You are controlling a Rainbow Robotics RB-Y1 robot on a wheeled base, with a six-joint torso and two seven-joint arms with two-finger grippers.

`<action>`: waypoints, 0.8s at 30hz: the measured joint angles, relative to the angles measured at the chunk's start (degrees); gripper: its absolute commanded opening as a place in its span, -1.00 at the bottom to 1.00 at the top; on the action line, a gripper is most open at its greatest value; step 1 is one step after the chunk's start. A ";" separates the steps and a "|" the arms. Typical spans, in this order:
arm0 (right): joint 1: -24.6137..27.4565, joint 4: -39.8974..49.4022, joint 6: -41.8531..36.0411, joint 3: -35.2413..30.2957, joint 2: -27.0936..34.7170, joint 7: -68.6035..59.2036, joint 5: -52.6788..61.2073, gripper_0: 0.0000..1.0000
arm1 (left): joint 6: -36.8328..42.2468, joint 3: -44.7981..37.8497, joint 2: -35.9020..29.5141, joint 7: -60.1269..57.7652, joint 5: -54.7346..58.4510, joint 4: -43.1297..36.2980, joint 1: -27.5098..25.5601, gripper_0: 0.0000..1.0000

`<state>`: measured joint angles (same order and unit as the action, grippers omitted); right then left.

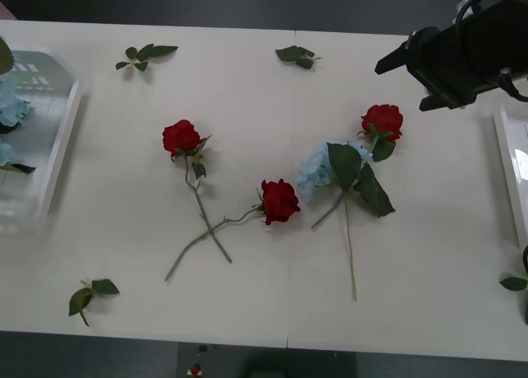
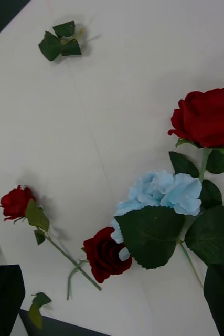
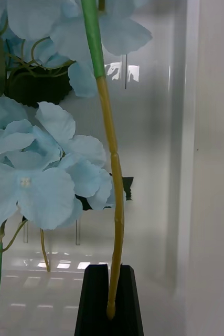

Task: Put the red flowers into the right box and the blue flowers into the left box

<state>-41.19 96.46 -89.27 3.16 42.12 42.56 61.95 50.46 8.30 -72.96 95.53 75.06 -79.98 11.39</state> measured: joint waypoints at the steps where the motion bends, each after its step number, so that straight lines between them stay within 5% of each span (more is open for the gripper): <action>1: 0.00 -0.01 0.00 0.75 0.00 0.00 -0.72 1.00 | -0.53 1.43 0.01 0.00 -0.54 0.65 0.97 -1.00; 11: 0.00 -0.04 0.00 10.96 -0.02 -0.10 -8.53 1.00 | -3.02 7.21 0.38 0.03 -3.64 3.95 5.49 -0.85; 18: 0.00 -2.36 0.00 14.31 -1.60 -2.80 -13.32 1.00 | -3.02 6.60 0.42 0.13 -4.74 4.21 5.49 -0.17; 24: 0.00 -7.03 0.00 13.80 -4.75 -2.80 -18.64 1.00 | -4.97 6.60 0.42 2.48 -5.45 4.24 5.49 0.61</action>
<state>-41.19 89.43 -89.27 16.96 37.37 39.76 43.32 45.49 14.90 -72.54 98.01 69.61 -75.74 16.89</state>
